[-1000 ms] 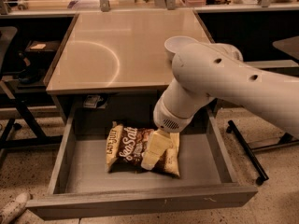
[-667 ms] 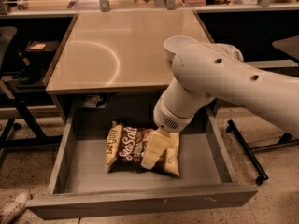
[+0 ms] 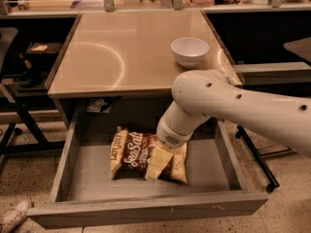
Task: Pick brown chip bag from top drawer and place on counter
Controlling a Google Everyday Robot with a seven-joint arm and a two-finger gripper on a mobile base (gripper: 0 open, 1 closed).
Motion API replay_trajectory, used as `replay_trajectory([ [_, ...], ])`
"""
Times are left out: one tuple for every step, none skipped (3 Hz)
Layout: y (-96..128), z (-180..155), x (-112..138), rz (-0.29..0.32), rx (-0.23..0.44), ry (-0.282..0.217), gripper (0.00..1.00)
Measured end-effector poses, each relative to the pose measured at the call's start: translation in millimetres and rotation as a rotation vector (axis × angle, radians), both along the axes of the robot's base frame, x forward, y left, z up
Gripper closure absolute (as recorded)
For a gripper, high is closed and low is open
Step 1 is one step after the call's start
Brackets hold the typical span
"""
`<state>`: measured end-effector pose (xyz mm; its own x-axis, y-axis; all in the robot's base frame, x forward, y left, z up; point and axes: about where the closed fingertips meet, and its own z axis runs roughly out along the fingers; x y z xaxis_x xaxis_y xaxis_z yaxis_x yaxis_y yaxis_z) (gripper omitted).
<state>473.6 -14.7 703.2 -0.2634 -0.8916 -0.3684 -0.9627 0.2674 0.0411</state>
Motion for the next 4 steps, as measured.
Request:
replay_trajectory([
  [0.6, -31.0, 15.3, -0.015, -0.003, 0.006, 0.0],
  [3.7, -52.4, 24.7, -0.025, 0.0, 0.018, 0.0],
  [8.1, -72.9, 26.6, -0.046, 0.018, 0.045, 0.0],
  [10.8, -83.3, 27.7, -0.056, 0.033, 0.067, 0.0],
])
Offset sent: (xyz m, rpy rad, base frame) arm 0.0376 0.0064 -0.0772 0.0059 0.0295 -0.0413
